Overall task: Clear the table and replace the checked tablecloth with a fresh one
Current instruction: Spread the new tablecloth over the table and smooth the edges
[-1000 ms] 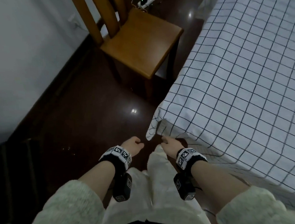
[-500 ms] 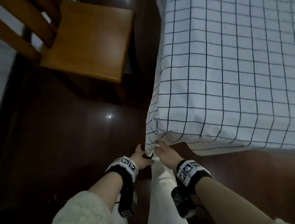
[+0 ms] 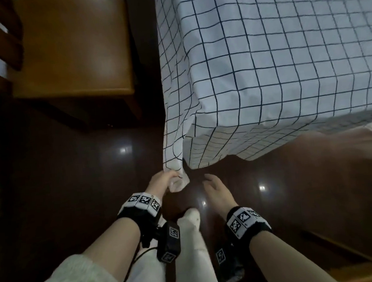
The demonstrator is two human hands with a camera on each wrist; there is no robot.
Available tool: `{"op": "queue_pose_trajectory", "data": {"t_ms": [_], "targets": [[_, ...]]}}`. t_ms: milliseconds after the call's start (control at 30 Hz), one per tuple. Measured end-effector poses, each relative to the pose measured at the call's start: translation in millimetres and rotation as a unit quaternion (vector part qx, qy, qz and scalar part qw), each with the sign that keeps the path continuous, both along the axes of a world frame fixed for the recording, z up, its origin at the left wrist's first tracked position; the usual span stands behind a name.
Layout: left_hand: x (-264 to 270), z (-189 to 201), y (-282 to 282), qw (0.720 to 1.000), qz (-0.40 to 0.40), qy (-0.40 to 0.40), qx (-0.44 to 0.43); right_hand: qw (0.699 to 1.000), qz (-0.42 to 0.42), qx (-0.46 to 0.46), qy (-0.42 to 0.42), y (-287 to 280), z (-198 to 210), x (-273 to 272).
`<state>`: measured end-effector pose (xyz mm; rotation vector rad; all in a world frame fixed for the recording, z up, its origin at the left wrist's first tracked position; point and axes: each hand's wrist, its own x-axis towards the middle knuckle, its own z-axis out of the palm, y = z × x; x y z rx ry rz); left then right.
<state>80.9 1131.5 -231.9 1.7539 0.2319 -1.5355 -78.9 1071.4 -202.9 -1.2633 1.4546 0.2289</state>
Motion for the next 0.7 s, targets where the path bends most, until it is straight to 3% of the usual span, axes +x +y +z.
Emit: {"op": "queue_pose_trajectory", "data": {"t_ms": [133,233,533,700], "targets": [[8.7,13.0,31.8,0.984,0.136,0.092,-0.074,1.0,0.011,-0.004,0.004,7.9,-1.2,4.4],[12.1,16.4,50.0,0.966,0.187,0.148,-0.103,1.0,0.009,-0.01,-0.007,12.8,-5.7,10.5],[9.2,21.3,73.2,0.969,0.098,0.196,-0.113,0.998,0.019,0.022,-0.059,27.5,-3.4,23.7],[11.7,11.4,89.2,0.984,0.122,0.095,-0.086,0.996,0.056,-0.004,-0.066,30.4,8.3,27.9]]}}
